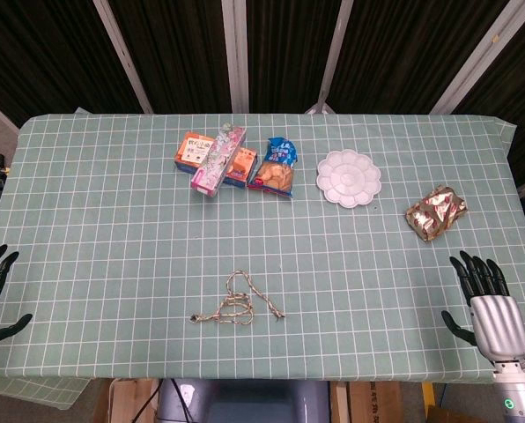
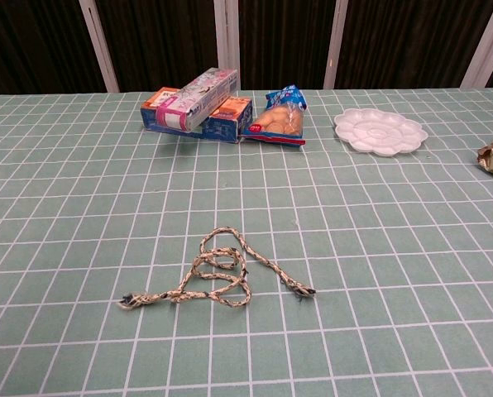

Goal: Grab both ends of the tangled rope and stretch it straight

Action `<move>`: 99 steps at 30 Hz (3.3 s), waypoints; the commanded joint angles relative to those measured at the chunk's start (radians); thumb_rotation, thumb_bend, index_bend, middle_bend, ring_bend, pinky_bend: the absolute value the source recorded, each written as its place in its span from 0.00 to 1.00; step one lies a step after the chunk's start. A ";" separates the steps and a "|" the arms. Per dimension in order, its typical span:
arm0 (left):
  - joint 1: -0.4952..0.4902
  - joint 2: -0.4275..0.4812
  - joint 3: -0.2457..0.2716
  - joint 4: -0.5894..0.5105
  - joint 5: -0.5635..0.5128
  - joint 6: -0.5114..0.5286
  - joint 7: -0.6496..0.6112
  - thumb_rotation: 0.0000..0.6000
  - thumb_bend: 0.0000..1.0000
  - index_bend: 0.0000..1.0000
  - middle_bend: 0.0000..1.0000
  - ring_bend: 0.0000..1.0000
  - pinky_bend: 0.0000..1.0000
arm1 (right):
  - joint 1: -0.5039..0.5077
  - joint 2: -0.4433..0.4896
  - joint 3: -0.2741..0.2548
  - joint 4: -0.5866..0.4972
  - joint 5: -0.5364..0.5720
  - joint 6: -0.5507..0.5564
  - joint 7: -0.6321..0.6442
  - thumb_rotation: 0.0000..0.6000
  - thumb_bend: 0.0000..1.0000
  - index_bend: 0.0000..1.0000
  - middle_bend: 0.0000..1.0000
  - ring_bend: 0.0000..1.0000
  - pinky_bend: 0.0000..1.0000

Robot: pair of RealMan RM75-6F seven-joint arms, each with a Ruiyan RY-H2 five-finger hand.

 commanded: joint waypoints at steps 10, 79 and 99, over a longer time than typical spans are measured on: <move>0.001 0.001 0.001 -0.003 0.003 0.004 -0.002 1.00 0.02 0.03 0.00 0.00 0.00 | 0.001 0.003 -0.002 -0.011 -0.006 0.001 0.013 1.00 0.30 0.00 0.00 0.00 0.00; -0.018 -0.002 -0.011 0.014 -0.008 -0.014 -0.031 1.00 0.02 0.03 0.00 0.00 0.00 | 0.348 -0.706 0.104 0.008 0.411 -0.380 -0.328 1.00 0.33 0.49 0.07 0.00 0.00; -0.018 -0.004 -0.010 0.006 -0.005 -0.010 -0.021 1.00 0.03 0.03 0.00 0.00 0.00 | 0.352 -0.709 0.104 0.013 0.440 -0.367 -0.314 1.00 0.35 0.52 0.09 0.00 0.00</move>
